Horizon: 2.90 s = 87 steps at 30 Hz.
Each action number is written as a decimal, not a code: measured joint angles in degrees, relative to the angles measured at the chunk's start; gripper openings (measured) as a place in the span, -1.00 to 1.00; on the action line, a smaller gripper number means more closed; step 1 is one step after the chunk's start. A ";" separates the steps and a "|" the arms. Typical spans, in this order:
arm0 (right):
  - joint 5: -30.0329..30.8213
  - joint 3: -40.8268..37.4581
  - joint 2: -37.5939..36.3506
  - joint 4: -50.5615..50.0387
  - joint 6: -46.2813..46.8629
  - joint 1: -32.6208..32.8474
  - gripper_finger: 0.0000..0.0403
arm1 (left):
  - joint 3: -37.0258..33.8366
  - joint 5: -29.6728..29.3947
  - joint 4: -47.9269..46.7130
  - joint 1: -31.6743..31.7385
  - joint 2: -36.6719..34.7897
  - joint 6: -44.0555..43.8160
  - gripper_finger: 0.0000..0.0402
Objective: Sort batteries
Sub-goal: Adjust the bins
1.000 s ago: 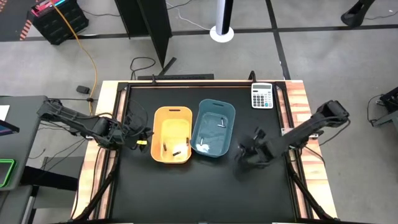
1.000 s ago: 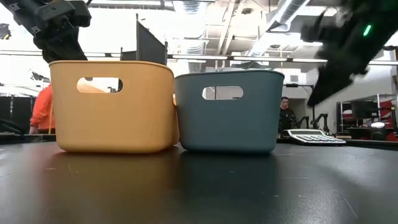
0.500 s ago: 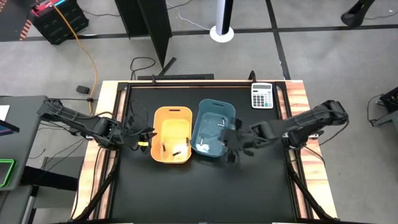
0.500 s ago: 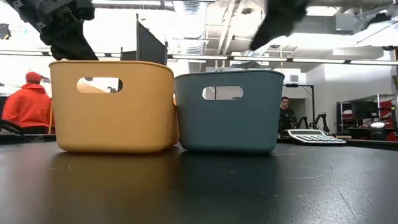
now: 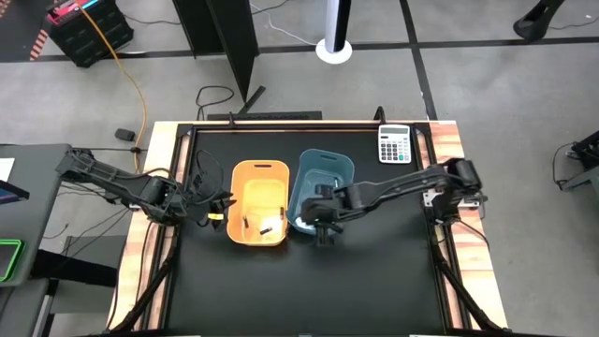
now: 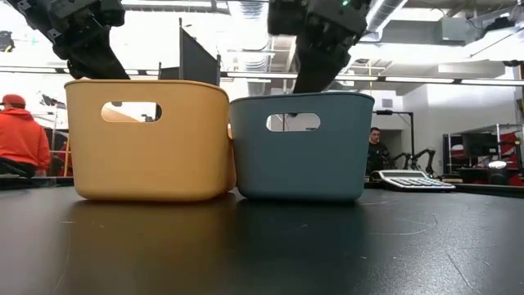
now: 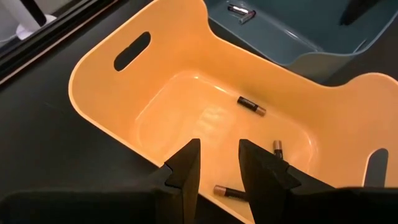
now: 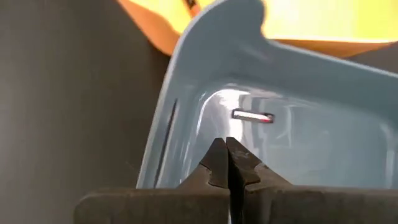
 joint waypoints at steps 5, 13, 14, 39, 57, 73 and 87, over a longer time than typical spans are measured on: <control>-3.73 3.71 4.43 -2.67 -1.48 -0.04 -0.98 | 0.00 0.15 -0.02 0.00 0.00 0.41 -0.48; -5.72 4.81 5.83 -4.72 -5.08 1.65 -0.98 | 0.00 0.35 -0.06 0.00 0.00 0.47 -0.48; -5.72 4.81 5.81 -4.85 -5.31 1.93 -0.98 | 0.00 0.35 -0.06 0.00 0.00 0.62 -0.48; 1.76 4.79 4.55 -8.04 -5.57 7.85 -0.98 | 0.00 0.35 -0.03 0.00 0.00 0.78 -0.48; 27.27 -12.41 -20.29 -10.15 24.24 11.75 -1.00 | 0.00 0.35 0.00 0.00 0.00 1.10 -0.48; 30.85 -34.75 -28.33 -2.85 45.49 3.98 -1.00 | 0.00 0.33 0.55 0.00 0.00 1.45 -0.48; 19.76 -36.41 -28.31 14.70 24.66 -8.57 -1.00 | 0.00 0.33 0.53 0.00 0.00 1.29 -0.48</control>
